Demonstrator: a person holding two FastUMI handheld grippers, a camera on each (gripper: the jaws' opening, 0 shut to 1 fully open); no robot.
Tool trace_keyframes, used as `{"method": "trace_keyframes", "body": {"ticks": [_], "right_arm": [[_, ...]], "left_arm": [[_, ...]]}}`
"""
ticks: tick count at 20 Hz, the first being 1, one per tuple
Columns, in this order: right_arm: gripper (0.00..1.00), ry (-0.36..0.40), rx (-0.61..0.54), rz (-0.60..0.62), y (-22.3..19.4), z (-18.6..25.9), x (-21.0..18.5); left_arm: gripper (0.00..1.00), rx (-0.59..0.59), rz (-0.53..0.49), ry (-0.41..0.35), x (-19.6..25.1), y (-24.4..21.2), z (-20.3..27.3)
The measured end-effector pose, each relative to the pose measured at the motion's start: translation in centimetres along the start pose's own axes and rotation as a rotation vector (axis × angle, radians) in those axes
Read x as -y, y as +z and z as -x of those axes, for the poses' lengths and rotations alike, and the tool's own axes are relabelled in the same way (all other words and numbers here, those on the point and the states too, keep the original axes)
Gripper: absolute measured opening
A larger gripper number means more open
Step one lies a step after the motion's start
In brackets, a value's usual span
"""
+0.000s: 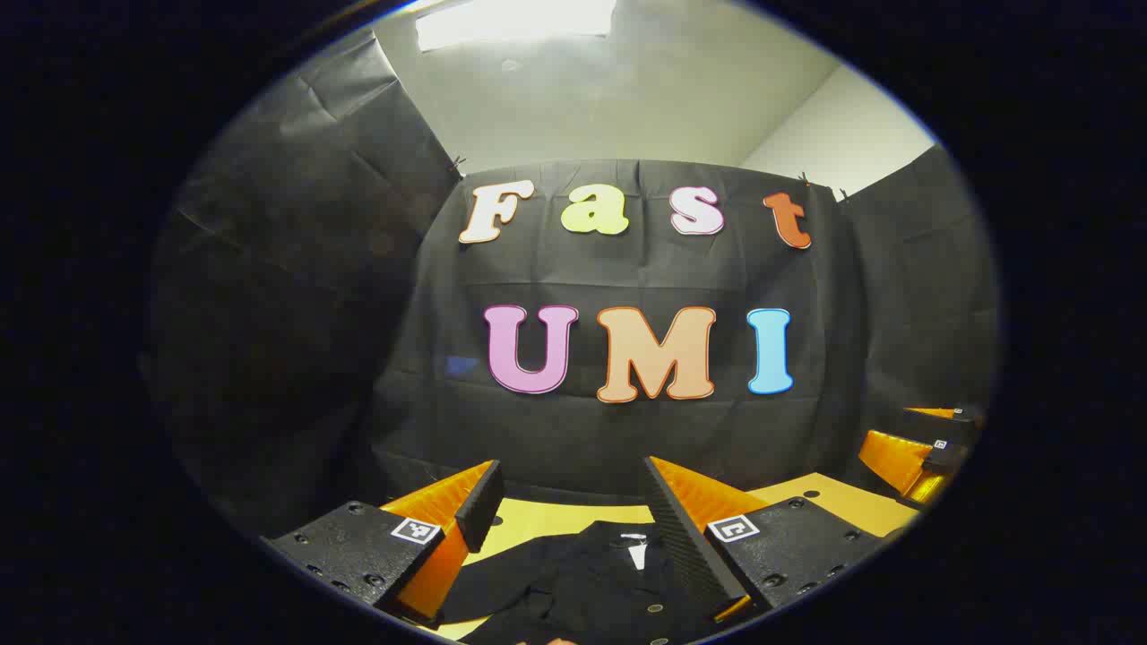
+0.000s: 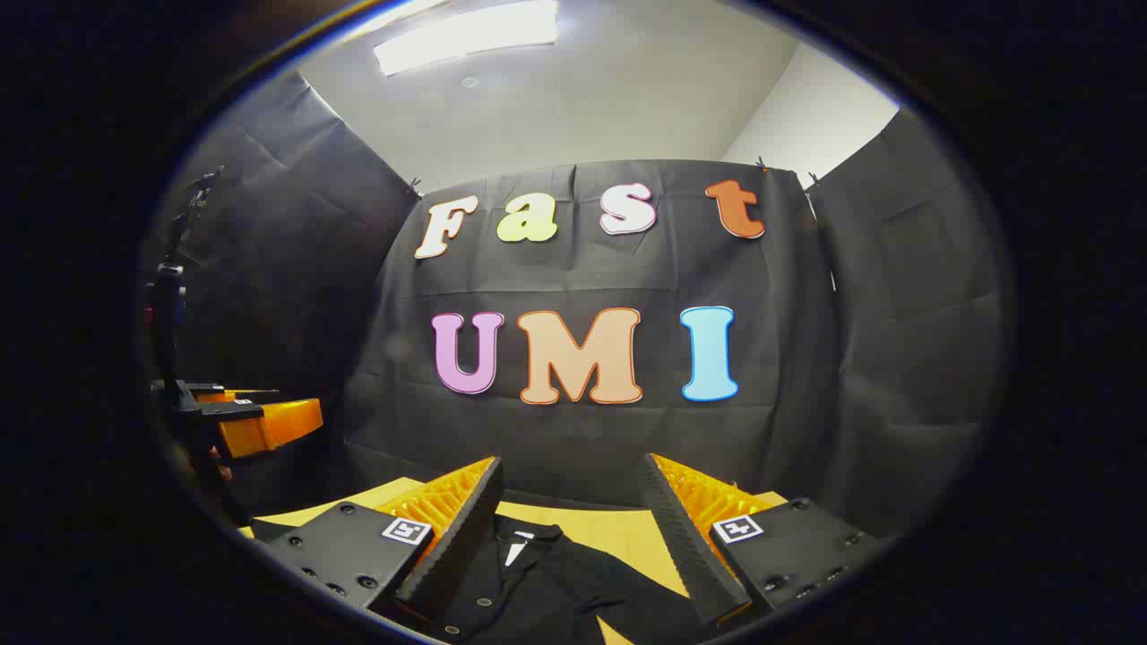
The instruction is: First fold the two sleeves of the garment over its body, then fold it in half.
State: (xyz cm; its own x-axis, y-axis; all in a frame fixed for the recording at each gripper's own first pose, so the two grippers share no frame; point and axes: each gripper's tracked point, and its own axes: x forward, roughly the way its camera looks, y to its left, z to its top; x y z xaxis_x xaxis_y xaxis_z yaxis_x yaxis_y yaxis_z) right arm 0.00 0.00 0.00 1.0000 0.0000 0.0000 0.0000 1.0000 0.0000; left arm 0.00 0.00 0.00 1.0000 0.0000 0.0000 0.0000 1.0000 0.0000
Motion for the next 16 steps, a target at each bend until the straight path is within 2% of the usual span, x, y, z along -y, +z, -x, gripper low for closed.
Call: {"method": "trace_keyframes", "body": {"ticks": [5, 16], "right_arm": [[0.99, -0.004, 0.006, 0.006, -0.1, 0.3, 0.1], [0.99, -0.110, 0.000, -0.036, -1.2, 1.0, 1.0]], "left_arm": [[0.93, -0.004, -0.005, -0.012, -0.7, -0.5, 0.6], [0.93, -0.017, -0.011, -0.073, -3.0, -1.7, 0.9]]}}
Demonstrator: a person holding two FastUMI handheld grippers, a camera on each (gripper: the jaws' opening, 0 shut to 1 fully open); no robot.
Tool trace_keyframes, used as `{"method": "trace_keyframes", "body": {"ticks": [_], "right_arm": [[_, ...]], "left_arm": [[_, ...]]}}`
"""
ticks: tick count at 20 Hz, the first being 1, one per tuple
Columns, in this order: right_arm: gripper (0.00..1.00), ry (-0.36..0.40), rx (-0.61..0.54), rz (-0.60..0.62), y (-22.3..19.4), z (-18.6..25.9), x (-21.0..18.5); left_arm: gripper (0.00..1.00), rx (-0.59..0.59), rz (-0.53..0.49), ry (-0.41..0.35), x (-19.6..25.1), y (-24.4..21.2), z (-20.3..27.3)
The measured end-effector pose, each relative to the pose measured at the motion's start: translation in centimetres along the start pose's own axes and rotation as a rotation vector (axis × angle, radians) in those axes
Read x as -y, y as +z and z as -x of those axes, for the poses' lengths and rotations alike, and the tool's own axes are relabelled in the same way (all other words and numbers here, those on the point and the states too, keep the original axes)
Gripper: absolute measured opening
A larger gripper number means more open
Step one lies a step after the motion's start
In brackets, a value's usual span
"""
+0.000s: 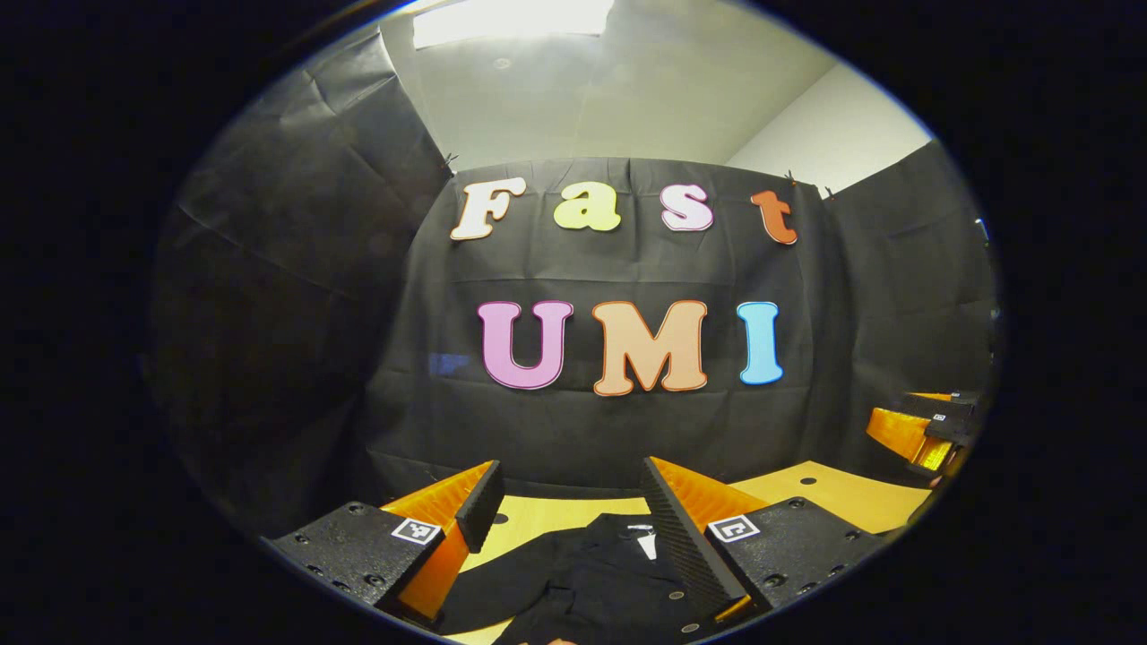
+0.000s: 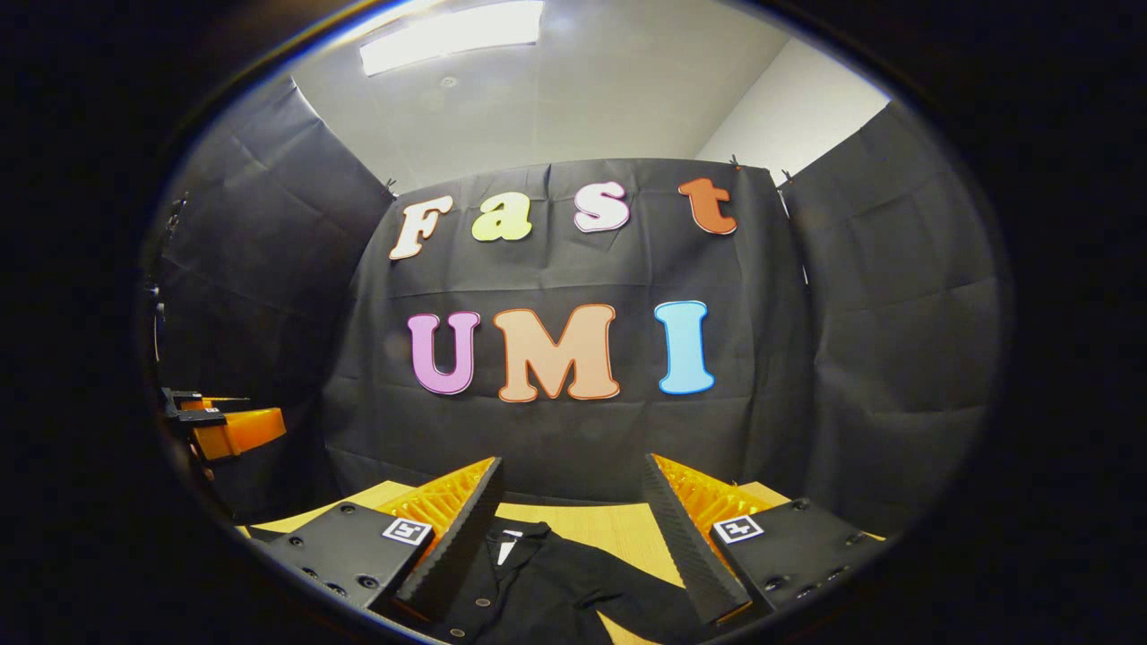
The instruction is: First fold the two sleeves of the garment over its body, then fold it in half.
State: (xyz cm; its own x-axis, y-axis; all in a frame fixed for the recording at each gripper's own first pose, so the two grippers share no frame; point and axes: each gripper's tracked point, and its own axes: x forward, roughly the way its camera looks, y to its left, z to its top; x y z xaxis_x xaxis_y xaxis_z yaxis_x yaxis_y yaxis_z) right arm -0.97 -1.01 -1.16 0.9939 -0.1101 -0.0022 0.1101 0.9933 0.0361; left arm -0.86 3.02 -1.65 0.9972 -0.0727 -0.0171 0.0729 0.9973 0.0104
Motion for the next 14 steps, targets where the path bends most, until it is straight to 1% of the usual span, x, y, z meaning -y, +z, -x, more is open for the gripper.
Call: {"method": "trace_keyframes", "body": {"ticks": [3, 6, 11, 14], "right_arm": [[0.99, -0.035, -0.002, 0.012, -0.4, 0.5, 0.5], [0.98, -0.048, 0.004, 0.024, -0.2, 1.0, 1.0], [0.99, -0.006, 0.021, 0.067, 0.7, 1.0, 1.1], [0.99, 0.026, 0.014, 0.077, 0.3, 1.0, 0.8]], "left_arm": [[0.93, -0.022, 0.006, -0.025, -0.5, -1.0, 0.0], [0.93, -0.042, 0.018, -0.024, -0.7, -1.5, -0.1], [0.93, -0.029, 0.043, -0.004, 0.4, -0.9, -0.5], [0.93, -0.023, 0.046, 0.003, 0.9, -0.7, -0.4]]}}
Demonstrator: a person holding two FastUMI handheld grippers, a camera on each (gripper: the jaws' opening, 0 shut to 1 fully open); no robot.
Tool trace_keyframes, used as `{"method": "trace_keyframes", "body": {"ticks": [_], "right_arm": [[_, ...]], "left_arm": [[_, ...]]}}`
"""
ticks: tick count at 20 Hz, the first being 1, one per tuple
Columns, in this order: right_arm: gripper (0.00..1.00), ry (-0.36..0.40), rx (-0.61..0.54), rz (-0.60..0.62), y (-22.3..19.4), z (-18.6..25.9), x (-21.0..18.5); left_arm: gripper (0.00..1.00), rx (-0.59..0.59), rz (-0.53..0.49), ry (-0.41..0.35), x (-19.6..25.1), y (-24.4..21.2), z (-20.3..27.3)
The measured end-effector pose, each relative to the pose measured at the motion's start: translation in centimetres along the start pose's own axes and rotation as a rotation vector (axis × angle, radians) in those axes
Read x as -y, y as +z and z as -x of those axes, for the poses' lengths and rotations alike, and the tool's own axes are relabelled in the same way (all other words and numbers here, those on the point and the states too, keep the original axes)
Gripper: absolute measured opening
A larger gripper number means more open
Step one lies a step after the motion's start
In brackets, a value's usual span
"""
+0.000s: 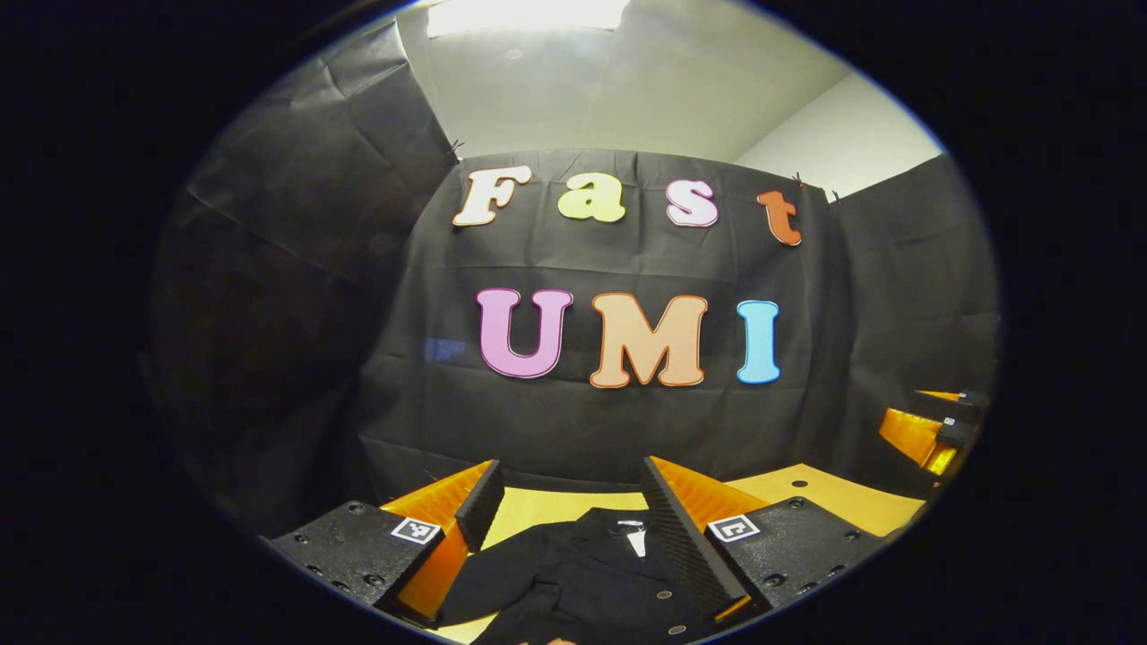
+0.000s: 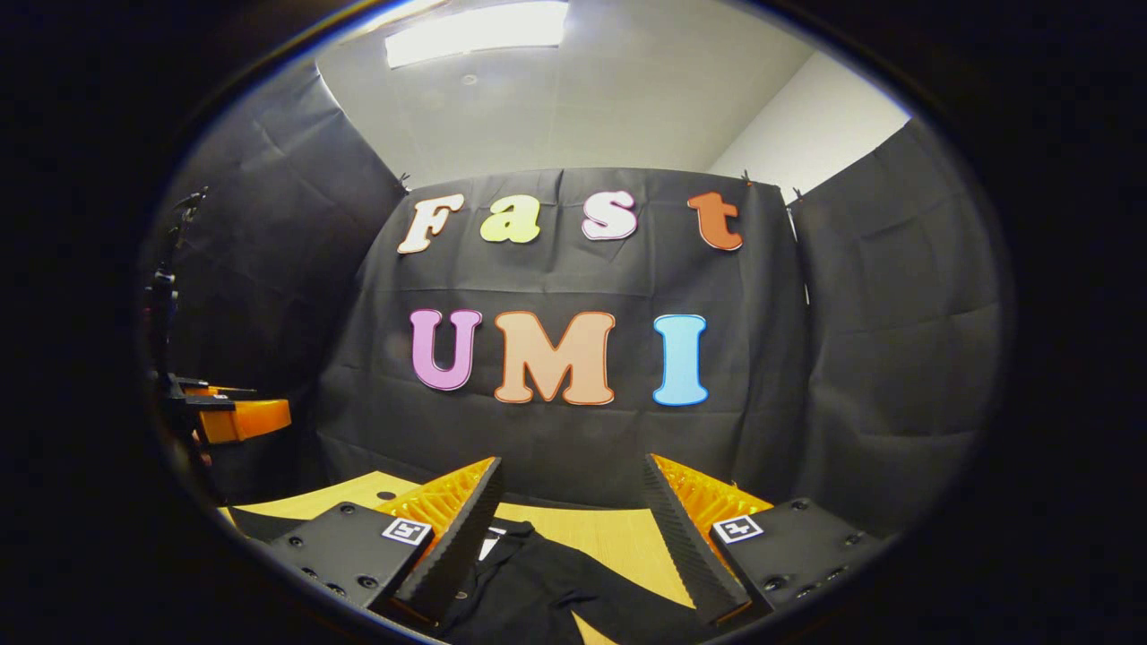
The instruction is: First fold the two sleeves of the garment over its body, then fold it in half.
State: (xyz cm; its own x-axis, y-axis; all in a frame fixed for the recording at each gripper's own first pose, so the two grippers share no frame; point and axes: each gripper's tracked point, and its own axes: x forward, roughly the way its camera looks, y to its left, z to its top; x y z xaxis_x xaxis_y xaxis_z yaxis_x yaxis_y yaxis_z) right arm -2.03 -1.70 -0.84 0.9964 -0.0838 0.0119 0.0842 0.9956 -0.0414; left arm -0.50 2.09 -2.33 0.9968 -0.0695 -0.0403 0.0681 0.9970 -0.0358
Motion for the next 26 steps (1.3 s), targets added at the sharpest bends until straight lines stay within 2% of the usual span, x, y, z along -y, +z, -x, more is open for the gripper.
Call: {"method": "trace_keyframes", "body": {"ticks": [5, 17, 21, 26], "right_arm": [[0.99, 0.038, -0.006, 0.015, 0.0, 0.0, -0.4], [0.96, 0.052, -0.026, 0.032, -0.6, -0.6, 0.5], [0.99, 0.058, -0.050, 0.055, -1.0, -0.8, 2.4], [0.99, 0.030, -0.106, 0.104, -2.3, -1.0, 7.6]], "left_arm": [[0.92, -0.001, -0.009, 0.003, 0.7, 0.0, 0.0], [0.93, -0.004, -0.016, 0.004, 1.5, 0.1, -0.5], [0.93, -0.007, -0.014, 0.008, 2.2, -0.1, -0.8], [0.93, -0.007, -0.011, 0.003, 3.9, -0.2, -1.2]]}}
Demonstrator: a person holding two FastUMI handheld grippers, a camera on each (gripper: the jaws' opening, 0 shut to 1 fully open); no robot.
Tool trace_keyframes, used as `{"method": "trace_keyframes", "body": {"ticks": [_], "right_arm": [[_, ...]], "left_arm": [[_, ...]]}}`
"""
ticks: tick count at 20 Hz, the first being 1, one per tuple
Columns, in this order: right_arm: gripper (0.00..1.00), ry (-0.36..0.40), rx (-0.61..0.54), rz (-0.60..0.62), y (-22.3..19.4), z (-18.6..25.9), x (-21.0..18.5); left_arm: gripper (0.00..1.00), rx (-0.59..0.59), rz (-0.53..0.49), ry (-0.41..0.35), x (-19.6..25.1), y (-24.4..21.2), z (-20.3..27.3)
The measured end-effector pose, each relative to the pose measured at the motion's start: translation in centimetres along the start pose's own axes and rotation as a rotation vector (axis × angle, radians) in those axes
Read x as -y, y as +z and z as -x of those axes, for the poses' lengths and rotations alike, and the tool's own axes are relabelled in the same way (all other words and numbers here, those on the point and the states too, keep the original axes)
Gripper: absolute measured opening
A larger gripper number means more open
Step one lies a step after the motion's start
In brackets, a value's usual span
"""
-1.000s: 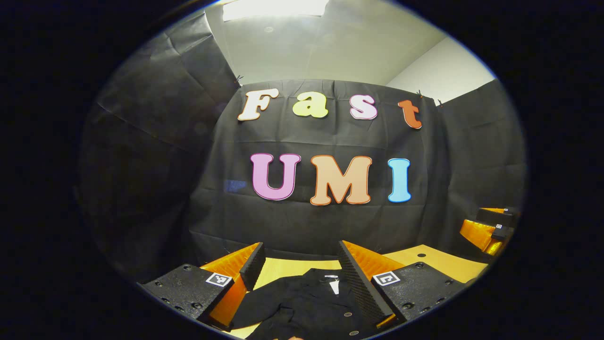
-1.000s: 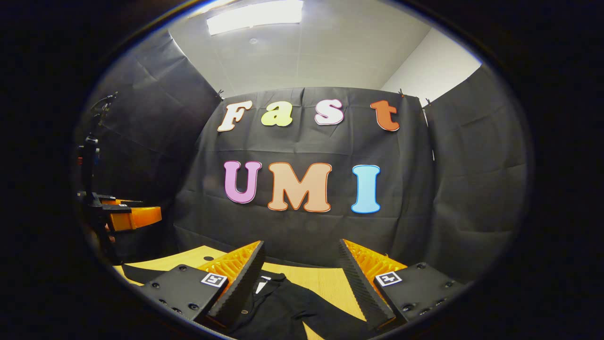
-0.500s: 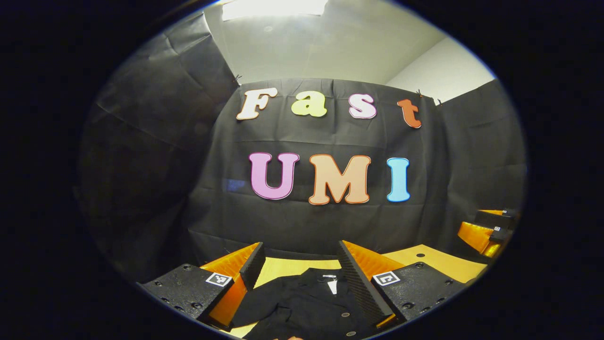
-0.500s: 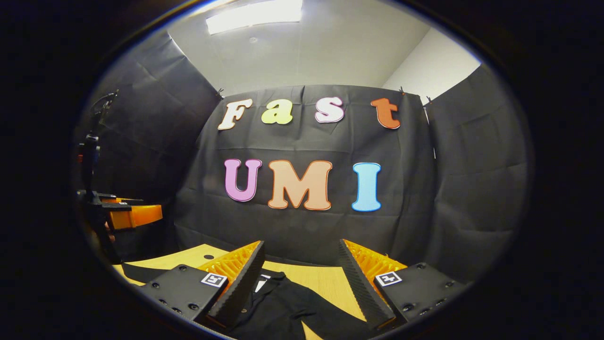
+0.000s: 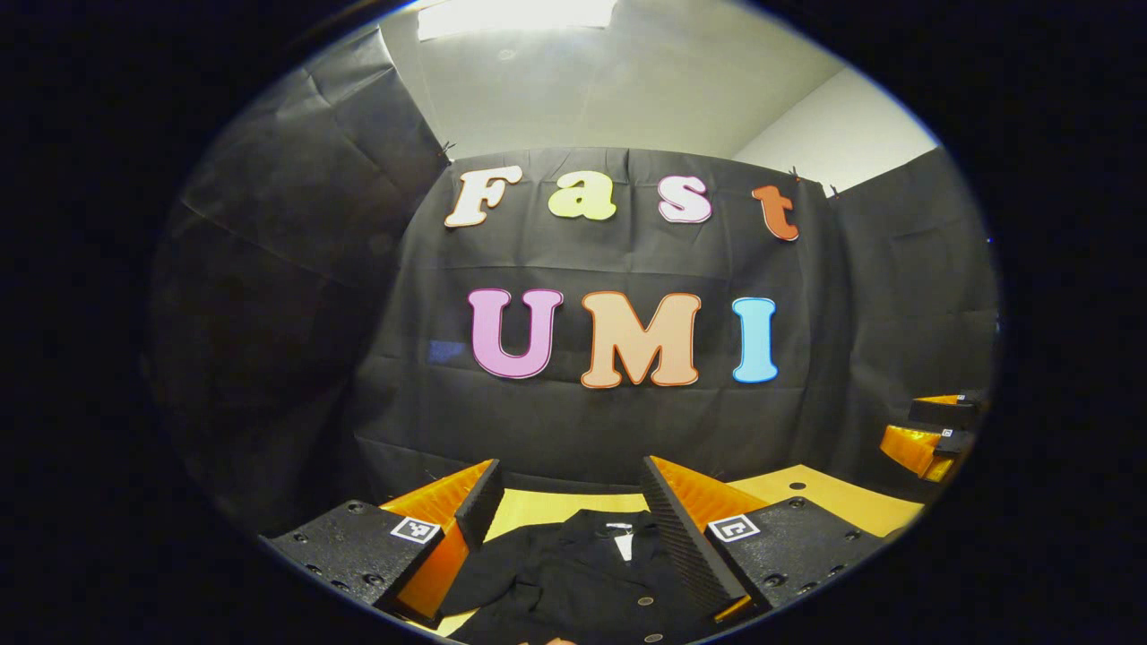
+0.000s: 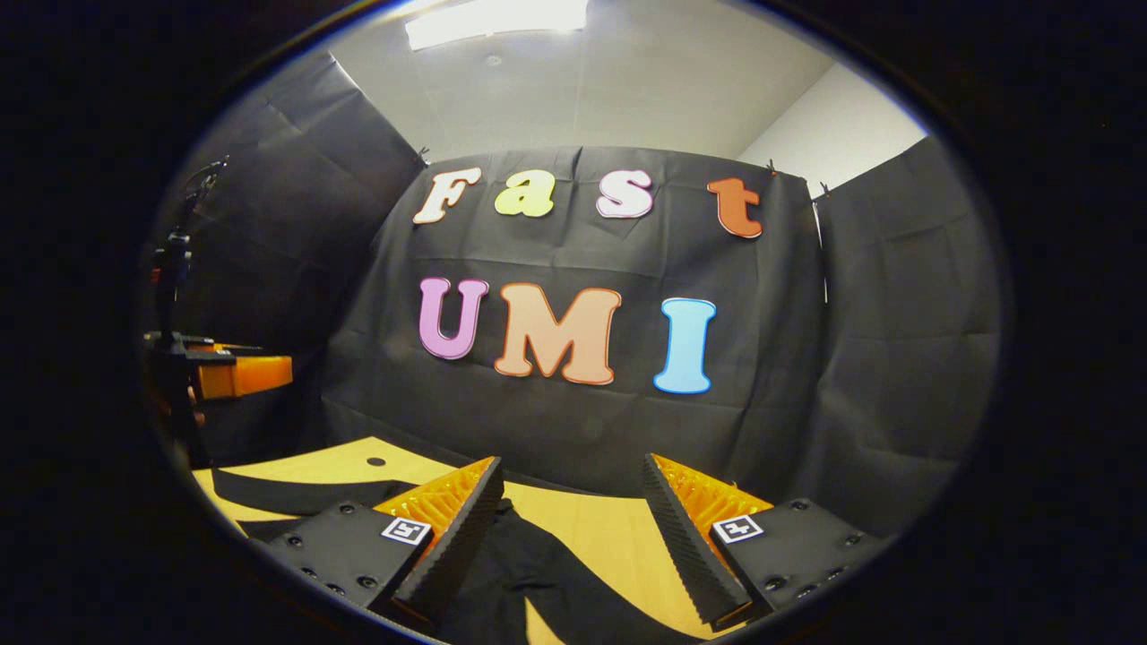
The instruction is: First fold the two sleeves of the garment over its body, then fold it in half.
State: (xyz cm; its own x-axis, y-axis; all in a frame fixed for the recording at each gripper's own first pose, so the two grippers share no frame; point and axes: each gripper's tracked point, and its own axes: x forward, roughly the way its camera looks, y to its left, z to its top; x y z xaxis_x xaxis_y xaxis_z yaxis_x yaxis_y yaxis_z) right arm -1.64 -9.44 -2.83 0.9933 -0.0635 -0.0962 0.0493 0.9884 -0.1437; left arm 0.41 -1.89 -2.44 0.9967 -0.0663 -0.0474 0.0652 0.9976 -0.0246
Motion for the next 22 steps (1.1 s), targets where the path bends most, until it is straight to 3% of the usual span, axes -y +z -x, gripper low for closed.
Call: {"method": "trace_keyframes", "body": {"ticks": [6, 10, 22], "right_arm": [[0.98, -0.082, -0.133, 0.070, -5.2, 0.5, 8.5], [0.99, -0.092, -0.260, 0.094, -10.6, 1.3, 12.5], [0.99, 0.021, -0.678, 0.100, -28.0, 5.1, 16.0]], "left_arm": [[0.92, -0.013, -0.008, -0.015, 3.2, -0.7, -0.4], [0.93, -0.031, -0.017, -0.030, 5.6, -1.4, -0.4], [0.93, -0.062, -0.043, -0.034, 11.1, -2.8, -0.8]]}}
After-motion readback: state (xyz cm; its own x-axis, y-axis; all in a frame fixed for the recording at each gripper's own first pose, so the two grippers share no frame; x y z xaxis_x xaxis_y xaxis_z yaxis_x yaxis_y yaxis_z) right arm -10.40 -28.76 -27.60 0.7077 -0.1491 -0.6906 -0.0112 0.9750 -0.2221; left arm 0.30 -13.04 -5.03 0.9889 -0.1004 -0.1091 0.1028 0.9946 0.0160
